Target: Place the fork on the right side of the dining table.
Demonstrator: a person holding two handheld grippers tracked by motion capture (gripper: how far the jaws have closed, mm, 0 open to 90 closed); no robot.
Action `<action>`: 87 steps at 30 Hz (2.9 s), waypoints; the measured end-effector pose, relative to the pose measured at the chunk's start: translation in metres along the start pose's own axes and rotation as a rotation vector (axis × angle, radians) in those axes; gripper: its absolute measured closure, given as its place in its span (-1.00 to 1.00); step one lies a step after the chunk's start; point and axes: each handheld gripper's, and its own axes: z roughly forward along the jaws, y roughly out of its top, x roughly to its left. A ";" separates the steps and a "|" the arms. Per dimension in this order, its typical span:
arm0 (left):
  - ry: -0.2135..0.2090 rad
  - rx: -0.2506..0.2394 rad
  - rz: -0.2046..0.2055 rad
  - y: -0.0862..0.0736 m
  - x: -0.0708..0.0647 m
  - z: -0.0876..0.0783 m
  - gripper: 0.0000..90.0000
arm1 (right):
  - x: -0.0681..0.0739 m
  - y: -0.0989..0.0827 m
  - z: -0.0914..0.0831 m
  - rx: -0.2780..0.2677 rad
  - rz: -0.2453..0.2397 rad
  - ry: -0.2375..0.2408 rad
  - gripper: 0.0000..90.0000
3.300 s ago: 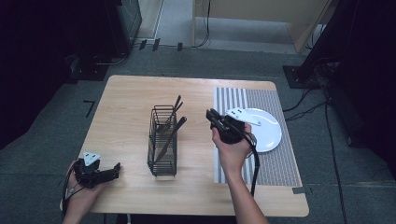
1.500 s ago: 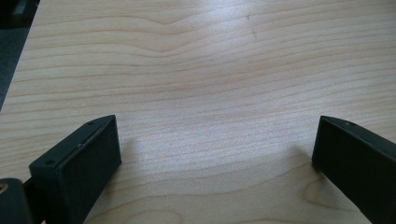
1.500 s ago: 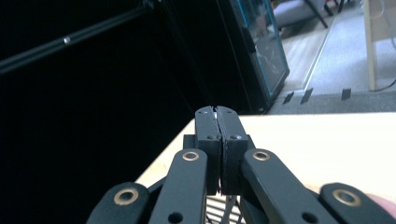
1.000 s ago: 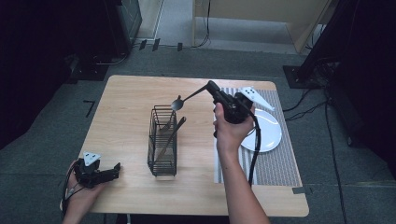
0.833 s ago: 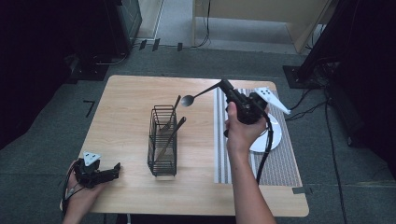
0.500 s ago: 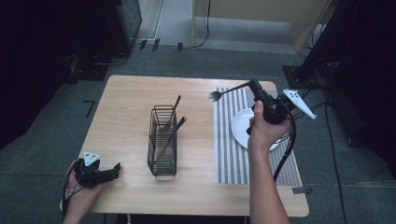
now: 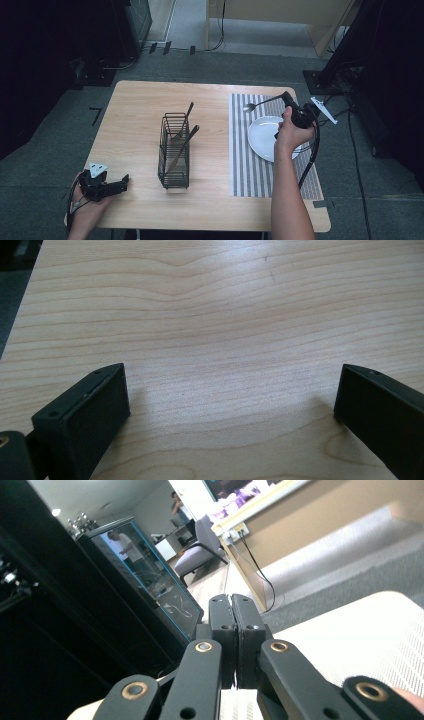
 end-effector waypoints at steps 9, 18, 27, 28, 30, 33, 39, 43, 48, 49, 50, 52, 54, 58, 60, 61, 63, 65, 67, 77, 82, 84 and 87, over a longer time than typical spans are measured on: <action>0.002 -0.001 -0.004 0.000 0.000 0.000 -0.99 | -0.037 -0.010 0.020 0.027 0.083 -0.019 1.00; 0.002 -0.001 -0.003 0.000 0.000 0.000 -0.99 | -0.065 -0.020 0.029 0.054 0.117 -0.042 1.00; 0.002 -0.001 -0.003 0.000 0.000 0.000 -0.99 | -0.080 -0.028 0.044 0.066 0.215 -0.045 1.00; 0.002 -0.001 -0.004 0.000 0.000 0.000 -0.99 | -0.081 -0.029 0.047 0.067 0.221 -0.046 1.00; 0.002 -0.001 -0.004 0.000 0.000 0.000 -0.99 | -0.082 -0.029 0.049 0.063 0.225 -0.046 1.00; 0.002 -0.001 -0.004 0.000 0.000 0.000 -0.99 | -0.084 -0.029 0.053 0.052 0.262 -0.028 1.00; 0.002 -0.001 -0.004 0.000 0.000 0.000 -0.99 | -0.088 -0.033 0.058 0.060 0.270 -0.041 1.00; 0.002 -0.001 -0.004 0.000 0.000 0.000 -0.99 | -0.090 -0.034 0.059 0.060 0.244 -0.066 0.96; 0.002 -0.001 -0.004 0.000 0.000 0.000 -0.99 | -0.096 -0.035 0.061 0.092 0.182 -0.139 0.86; 0.002 -0.001 -0.004 0.000 0.000 0.000 -0.99 | -0.097 -0.035 0.061 0.099 0.169 -0.157 0.84; 0.002 -0.001 -0.004 0.000 0.000 0.000 -0.99 | -0.099 -0.035 0.062 0.109 0.157 -0.171 0.82; 0.002 -0.001 -0.004 0.000 0.000 0.000 -0.99 | -0.101 -0.035 0.063 0.126 0.136 -0.186 0.79; 0.002 -0.001 -0.004 0.000 0.000 0.000 -0.99 | -0.102 -0.034 0.064 0.141 0.104 -0.203 0.76; 0.002 -0.001 -0.004 0.000 0.000 0.000 -0.99 | -0.105 -0.035 0.064 0.178 0.033 -0.255 0.69; 0.002 -0.001 -0.004 0.000 0.000 0.000 -0.99 | -0.106 -0.036 0.064 0.198 0.018 -0.274 0.66; 0.002 -0.001 -0.004 0.000 0.000 0.000 -0.99 | -0.107 -0.036 0.064 0.204 0.011 -0.280 0.66; 0.002 -0.001 -0.004 0.000 0.000 0.000 -0.99 | -0.109 -0.035 0.064 0.219 -0.002 -0.298 0.66; 0.002 -0.001 -0.004 0.000 0.000 0.000 -0.99 | -0.110 -0.034 0.063 0.223 -0.024 -0.310 0.64; 0.002 -0.001 -0.004 0.000 0.000 0.000 -0.99 | -0.111 -0.034 0.064 0.242 -0.055 -0.321 0.60; 0.002 -0.001 -0.004 0.000 0.000 0.000 -0.99 | -0.108 -0.022 0.058 0.221 -0.117 -0.285 0.49; 0.002 -0.001 -0.004 0.000 0.000 0.000 -0.99 | -0.073 -0.021 0.053 0.216 -0.187 -0.192 0.47; 0.002 -0.001 -0.004 0.000 0.000 0.000 -0.99 | -0.055 -0.022 0.050 0.214 -0.212 -0.149 0.46; 0.002 -0.001 -0.004 0.000 0.000 0.000 -0.99 | -0.029 -0.023 0.044 0.219 -0.228 -0.092 0.46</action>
